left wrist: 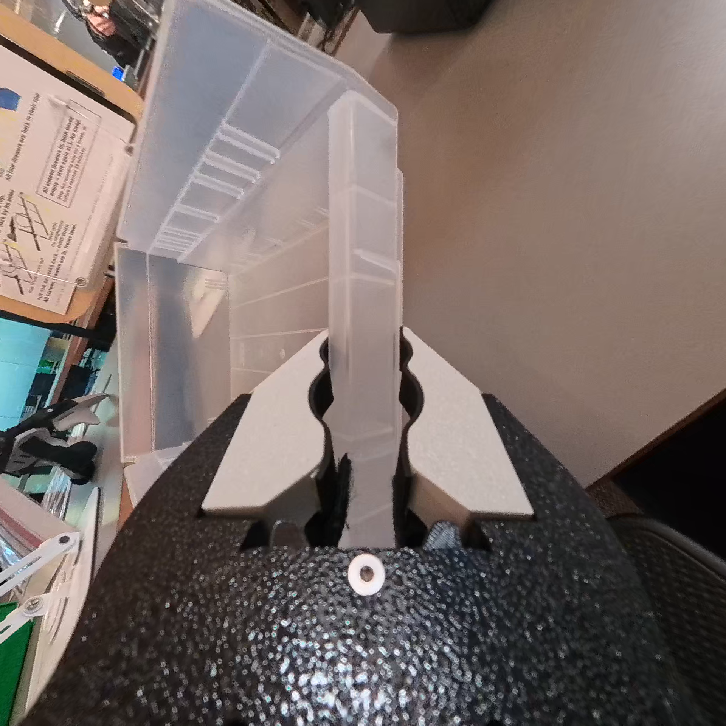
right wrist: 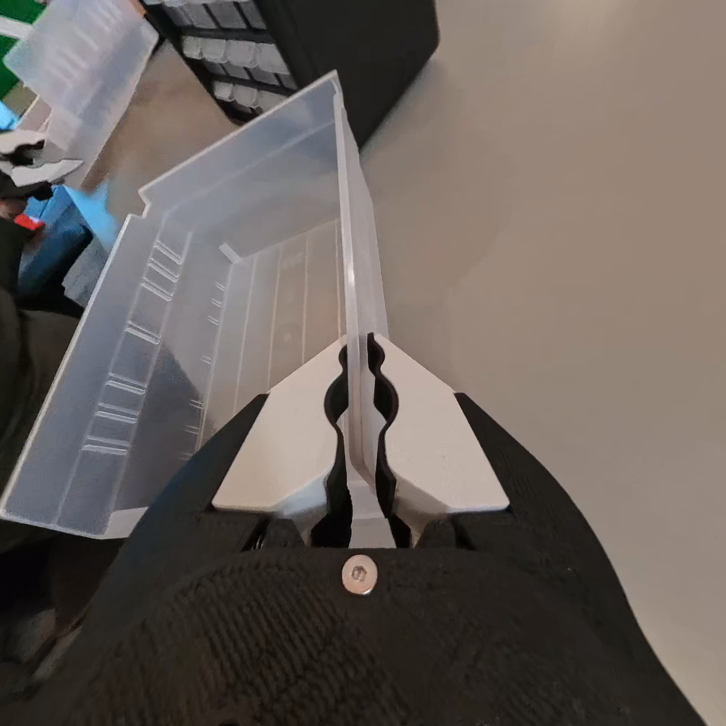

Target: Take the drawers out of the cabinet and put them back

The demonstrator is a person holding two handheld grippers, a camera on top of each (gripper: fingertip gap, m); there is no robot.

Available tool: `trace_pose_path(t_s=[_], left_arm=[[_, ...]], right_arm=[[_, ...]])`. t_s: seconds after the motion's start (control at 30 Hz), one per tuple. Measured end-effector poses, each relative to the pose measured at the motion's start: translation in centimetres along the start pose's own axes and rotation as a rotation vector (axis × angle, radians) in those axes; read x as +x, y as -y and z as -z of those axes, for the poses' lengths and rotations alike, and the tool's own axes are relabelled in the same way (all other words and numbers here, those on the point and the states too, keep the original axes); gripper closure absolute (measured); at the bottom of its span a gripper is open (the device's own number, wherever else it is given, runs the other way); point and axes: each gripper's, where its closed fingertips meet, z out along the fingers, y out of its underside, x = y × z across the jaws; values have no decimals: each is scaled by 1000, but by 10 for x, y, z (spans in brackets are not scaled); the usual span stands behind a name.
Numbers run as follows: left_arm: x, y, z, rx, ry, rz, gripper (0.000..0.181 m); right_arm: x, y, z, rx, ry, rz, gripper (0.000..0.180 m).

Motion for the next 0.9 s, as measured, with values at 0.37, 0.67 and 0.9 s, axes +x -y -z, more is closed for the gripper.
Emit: trace_pose_path(t_s=[0.37, 0.67, 0.9], left_arm=[[-21, 29, 14, 95, 103, -54, 152], [-42, 35, 42, 131, 161, -92, 152], [-56, 33, 64, 141, 169, -106, 153]], right_arm=[[-87, 33, -117, -7, 159, 177, 176], [-170, 72, -230, 35, 202, 253, 177], [-228, 104, -324, 127, 130, 226, 176]])
